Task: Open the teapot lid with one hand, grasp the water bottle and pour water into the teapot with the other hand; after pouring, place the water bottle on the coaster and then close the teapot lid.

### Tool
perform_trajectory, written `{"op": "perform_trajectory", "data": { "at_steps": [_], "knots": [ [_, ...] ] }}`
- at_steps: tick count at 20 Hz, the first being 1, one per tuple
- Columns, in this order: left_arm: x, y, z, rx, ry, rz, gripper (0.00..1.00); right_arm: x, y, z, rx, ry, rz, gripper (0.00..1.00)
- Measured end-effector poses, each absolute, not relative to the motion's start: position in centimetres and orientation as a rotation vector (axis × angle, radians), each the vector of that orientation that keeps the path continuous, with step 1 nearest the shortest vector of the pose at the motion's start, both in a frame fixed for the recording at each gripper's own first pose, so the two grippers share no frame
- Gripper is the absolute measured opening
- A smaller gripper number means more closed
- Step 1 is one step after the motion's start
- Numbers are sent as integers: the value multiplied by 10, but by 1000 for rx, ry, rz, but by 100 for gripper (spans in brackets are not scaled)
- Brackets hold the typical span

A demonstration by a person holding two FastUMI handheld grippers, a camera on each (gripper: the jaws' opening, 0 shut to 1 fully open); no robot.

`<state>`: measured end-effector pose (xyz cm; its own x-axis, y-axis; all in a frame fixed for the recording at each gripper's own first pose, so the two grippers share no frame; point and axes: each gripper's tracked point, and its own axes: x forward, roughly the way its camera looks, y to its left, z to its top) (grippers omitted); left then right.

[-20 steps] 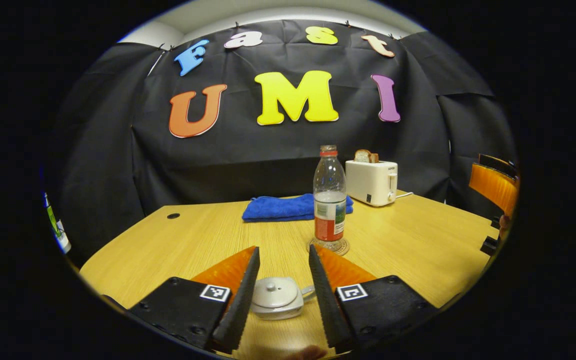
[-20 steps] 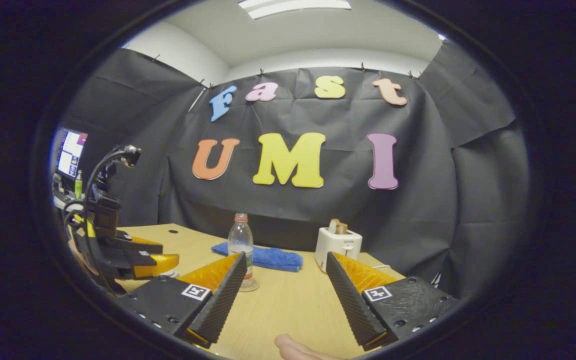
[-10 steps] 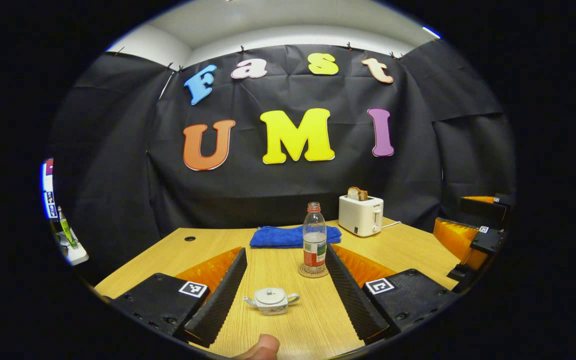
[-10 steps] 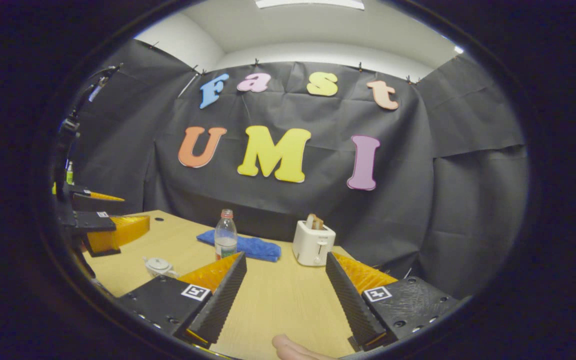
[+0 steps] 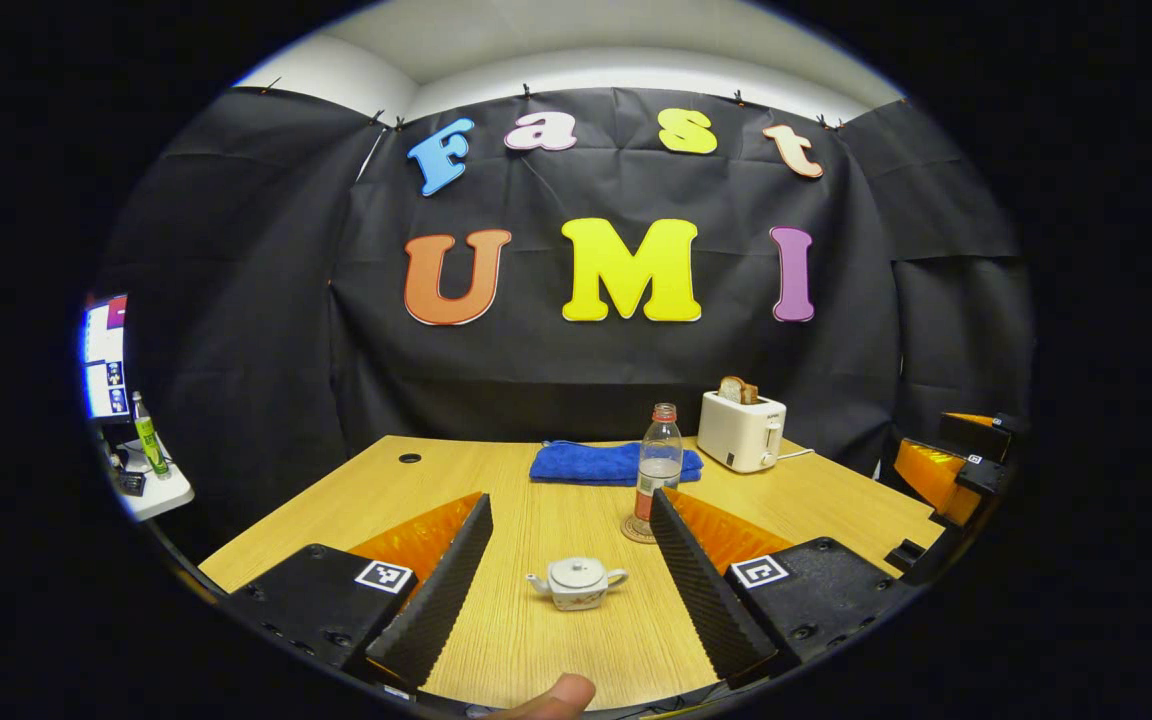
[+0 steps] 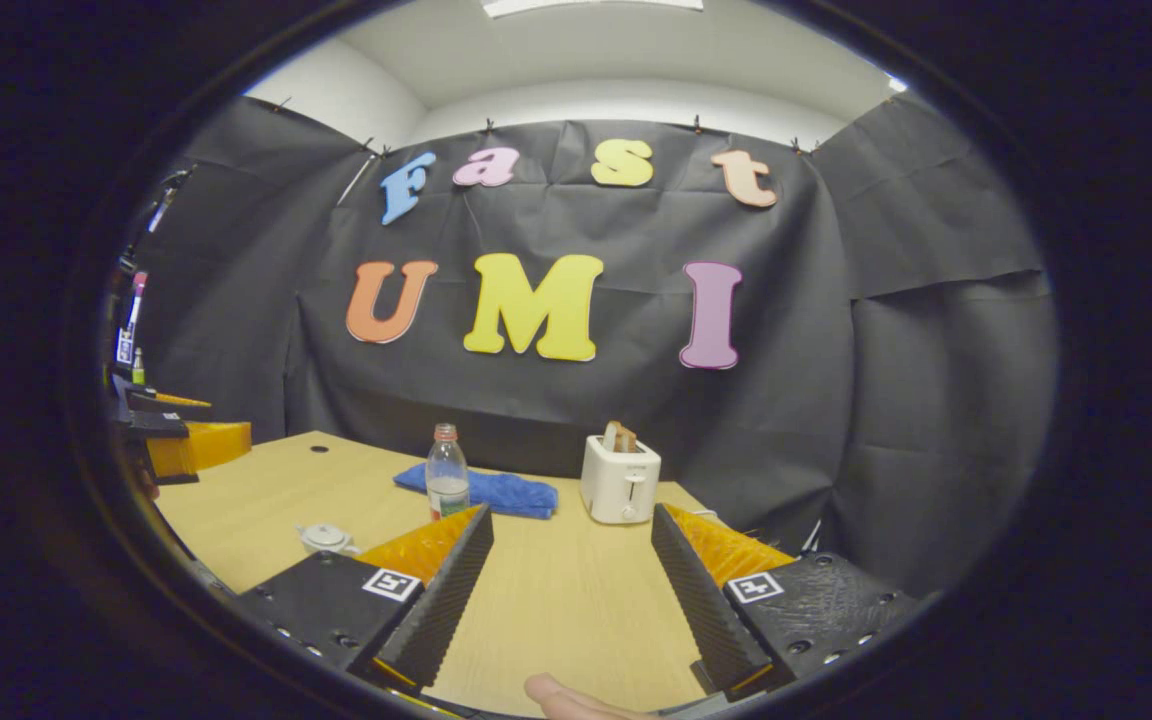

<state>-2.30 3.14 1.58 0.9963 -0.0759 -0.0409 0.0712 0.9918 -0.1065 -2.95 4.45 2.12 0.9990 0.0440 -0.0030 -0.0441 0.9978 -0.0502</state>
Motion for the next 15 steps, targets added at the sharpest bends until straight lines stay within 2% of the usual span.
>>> {"op": "perform_trajectory", "data": {
  "at_steps": [1, 5, 8, 12, 15],
  "knots": [
    [-24, 33, 19, -97, 34, -68, 99, -30, 46, 19, -60, 7, 53, 95],
    [-27, 30, 23, -67, 3, -69, 99, -28, 46, 20, -85, 2, 46, 98],
    [-25, 26, 20, -55, 12, -77, 99, -27, 50, 13, -92, 21, 56, 93],
    [-22, 28, 15, -56, 28, -68, 99, -22, 49, 9, -93, 36, 57, 93],
    [-22, 29, 14, -62, 33, -64, 99, -19, 45, 8, -96, 39, 48, 98]
  ]
}}
